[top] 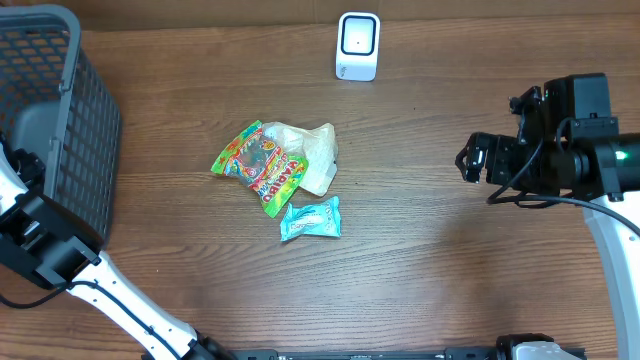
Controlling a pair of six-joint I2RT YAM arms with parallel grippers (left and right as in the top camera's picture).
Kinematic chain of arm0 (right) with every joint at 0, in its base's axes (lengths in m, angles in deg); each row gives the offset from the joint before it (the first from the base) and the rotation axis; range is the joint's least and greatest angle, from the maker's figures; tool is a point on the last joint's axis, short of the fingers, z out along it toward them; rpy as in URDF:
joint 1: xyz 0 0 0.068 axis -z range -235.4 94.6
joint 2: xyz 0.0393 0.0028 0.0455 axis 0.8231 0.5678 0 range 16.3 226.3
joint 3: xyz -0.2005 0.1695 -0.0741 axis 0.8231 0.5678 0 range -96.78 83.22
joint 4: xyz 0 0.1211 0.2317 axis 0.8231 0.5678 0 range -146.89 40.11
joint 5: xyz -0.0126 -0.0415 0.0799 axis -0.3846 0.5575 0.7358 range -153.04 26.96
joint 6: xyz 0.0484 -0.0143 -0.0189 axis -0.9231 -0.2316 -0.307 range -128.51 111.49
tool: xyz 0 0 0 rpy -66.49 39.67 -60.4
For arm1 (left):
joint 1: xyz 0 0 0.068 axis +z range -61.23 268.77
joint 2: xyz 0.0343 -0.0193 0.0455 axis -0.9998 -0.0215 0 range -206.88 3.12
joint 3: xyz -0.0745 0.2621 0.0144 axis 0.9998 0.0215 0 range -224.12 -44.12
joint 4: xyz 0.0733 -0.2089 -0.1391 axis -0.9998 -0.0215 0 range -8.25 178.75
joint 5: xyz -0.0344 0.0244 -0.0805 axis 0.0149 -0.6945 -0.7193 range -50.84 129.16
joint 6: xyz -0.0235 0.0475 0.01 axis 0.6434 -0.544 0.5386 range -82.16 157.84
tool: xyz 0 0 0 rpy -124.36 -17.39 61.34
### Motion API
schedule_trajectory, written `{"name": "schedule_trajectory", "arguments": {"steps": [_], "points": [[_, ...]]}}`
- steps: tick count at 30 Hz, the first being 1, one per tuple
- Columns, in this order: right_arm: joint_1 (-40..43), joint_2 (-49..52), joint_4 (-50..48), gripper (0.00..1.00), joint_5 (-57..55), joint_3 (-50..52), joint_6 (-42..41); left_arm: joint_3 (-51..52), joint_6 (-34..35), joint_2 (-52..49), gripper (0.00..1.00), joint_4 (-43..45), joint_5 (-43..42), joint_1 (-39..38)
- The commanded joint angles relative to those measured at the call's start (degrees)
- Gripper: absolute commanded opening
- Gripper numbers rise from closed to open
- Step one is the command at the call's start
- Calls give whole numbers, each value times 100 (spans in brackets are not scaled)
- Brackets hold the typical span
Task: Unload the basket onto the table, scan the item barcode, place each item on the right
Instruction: 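Reach into the basket and grasp the blue Oreo pack with left gripper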
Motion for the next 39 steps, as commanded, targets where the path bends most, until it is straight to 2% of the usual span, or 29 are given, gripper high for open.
{"name": "schedule_trajectory", "arguments": {"steps": [1,5,8,9,12,13,22,25,28,30,31,33,39], "points": [[-11,-24,50,100,28,-140,26,-114,98,-245,88,52,284,35],[-11,-24,125,100,28,-140,26,44,94,-404,84,50,291,122],[-11,-24,138,100,28,-140,26,192,96,-476,70,37,293,179],[-11,-24,136,100,28,-140,26,249,96,-476,62,44,275,190],[-11,-24,138,100,28,-140,26,275,101,-474,13,31,61,184],[-11,-24,133,100,28,-140,26,273,103,-470,4,28,-96,164],[-11,-24,81,100,28,-140,26,44,177,-354,4,-354,-1963,-367],[-11,-24,52,100,28,-140,26,-717,138,-214,4,-654,-2221,-610],[-11,-24,55,100,28,-140,26,-2249,94,13,4,-1246,-2769,-785],[-11,-24,42,100,31,-140,26,-2852,96,144,4,-1434,-2986,-804],[-11,-24,35,100,31,-140,26,-3582,136,367,4,-1596,-3174,-811],[-11,-24,33,100,33,-140,24,-4323,293,776,4,-1668,-3303,-841],[-11,-24,-11,100,33,-140,24,-4378,289,2127,4,-1572,-3521,-1145]]}}
